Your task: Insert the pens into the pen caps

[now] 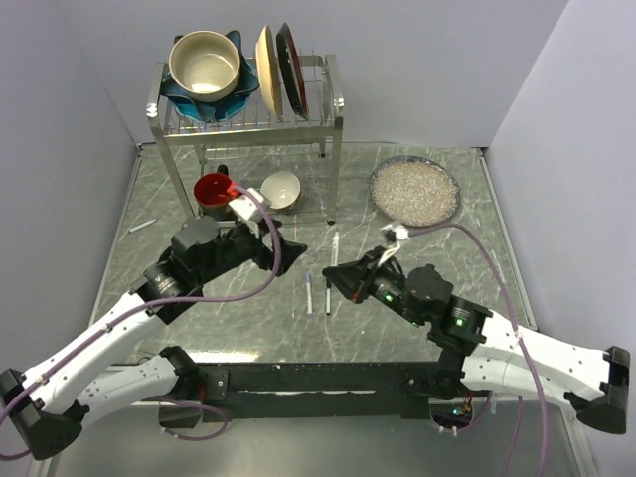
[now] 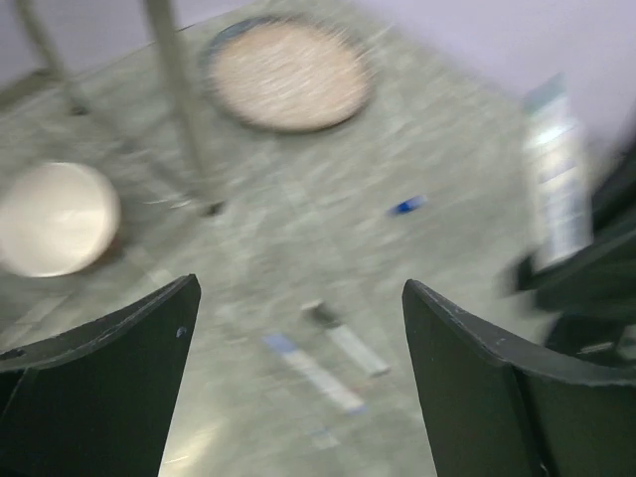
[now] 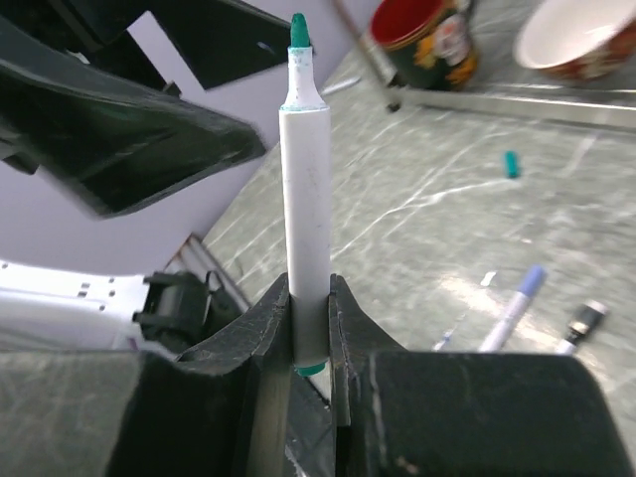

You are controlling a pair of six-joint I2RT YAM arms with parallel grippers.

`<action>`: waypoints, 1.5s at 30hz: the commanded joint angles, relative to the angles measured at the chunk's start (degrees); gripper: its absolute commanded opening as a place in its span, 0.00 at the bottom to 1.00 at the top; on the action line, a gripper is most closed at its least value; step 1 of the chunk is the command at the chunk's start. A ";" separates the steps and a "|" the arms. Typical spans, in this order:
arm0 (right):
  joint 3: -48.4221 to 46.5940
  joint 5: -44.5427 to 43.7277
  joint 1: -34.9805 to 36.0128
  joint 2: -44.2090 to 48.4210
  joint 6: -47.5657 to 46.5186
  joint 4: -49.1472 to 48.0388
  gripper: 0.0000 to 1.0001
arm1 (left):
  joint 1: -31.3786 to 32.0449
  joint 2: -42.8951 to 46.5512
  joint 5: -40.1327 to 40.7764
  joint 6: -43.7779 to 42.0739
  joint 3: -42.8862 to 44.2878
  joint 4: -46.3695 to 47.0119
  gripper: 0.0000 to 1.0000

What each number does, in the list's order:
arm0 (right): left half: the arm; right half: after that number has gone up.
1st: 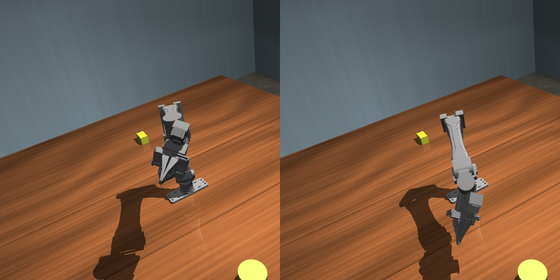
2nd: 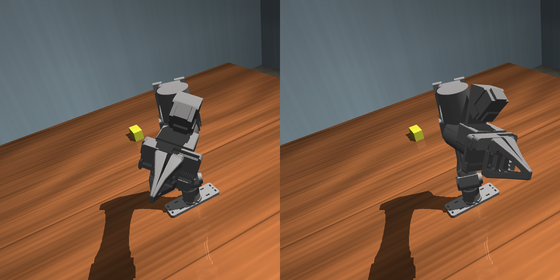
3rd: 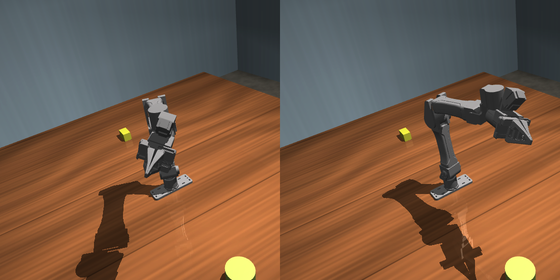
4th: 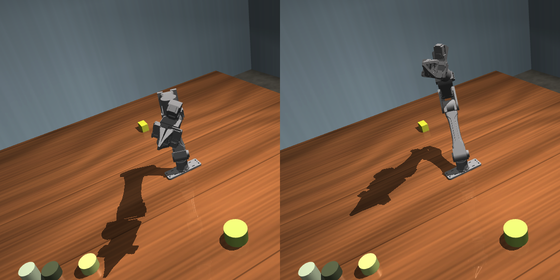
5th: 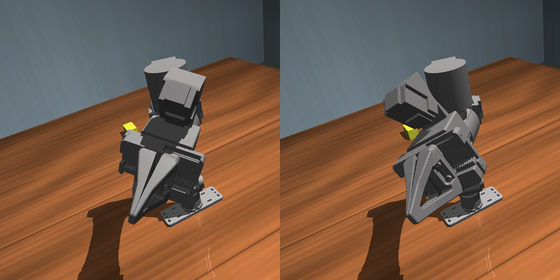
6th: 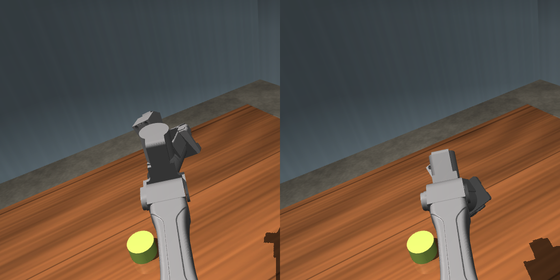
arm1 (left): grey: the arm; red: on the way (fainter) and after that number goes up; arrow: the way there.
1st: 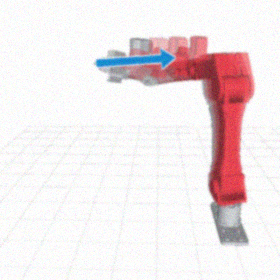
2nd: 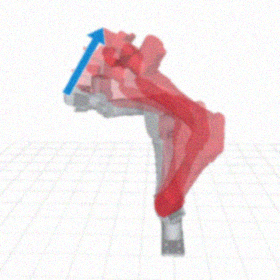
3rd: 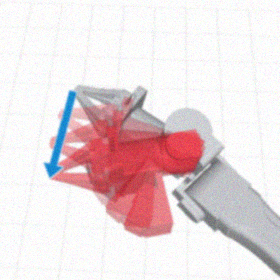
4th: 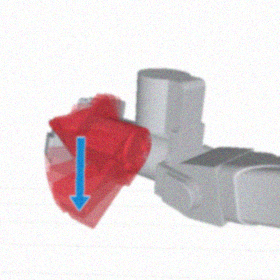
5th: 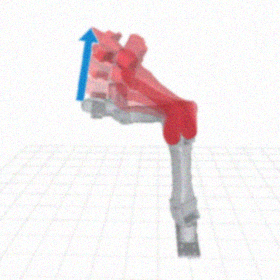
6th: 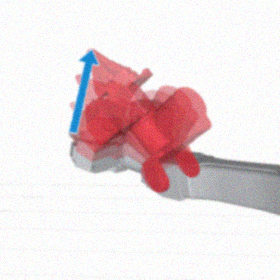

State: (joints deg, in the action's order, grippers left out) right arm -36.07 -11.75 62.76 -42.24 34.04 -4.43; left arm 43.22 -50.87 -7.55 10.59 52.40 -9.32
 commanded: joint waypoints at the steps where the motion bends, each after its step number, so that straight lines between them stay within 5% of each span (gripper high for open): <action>1: 2.23 -8.81 0.26 9.16 0.94 3.10 0.00 | -0.07 -6.76 13.47 -27.31 2.89 -10.19 0.86; 6: 3.90 -12.94 0.26 17.53 0.94 7.14 0.00 | -1.12 -17.40 18.80 -48.95 1.91 -10.80 0.80; 9: 4.43 -14.26 0.34 21.93 1.20 9.96 0.00 | -3.66 -25.57 12.50 -56.34 6.46 -17.38 0.76; 12: 4.78 -15.67 0.26 25.44 1.20 12.33 0.00 | -6.47 -31.03 4.58 -60.32 10.68 -21.78 0.73; 18: 5.14 -16.99 0.34 28.88 1.11 15.15 0.00 | -8.76 -39.82 4.04 -68.49 14.74 -22.05 0.73; 26: 5.22 -17.78 0.26 30.90 1.38 16.47 0.00 | -11.75 -47.21 1.40 -76.50 17.37 -23.02 0.71; 45: 6.81 -18.57 0.26 31.08 1.29 16.20 0.00 | -14.48 -57.05 -2.91 -80.55 24.85 -23.81 0.69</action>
State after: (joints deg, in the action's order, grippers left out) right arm -29.52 -28.40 62.76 -11.60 35.14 13.23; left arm 29.15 -106.91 -7.03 -67.96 73.95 -31.22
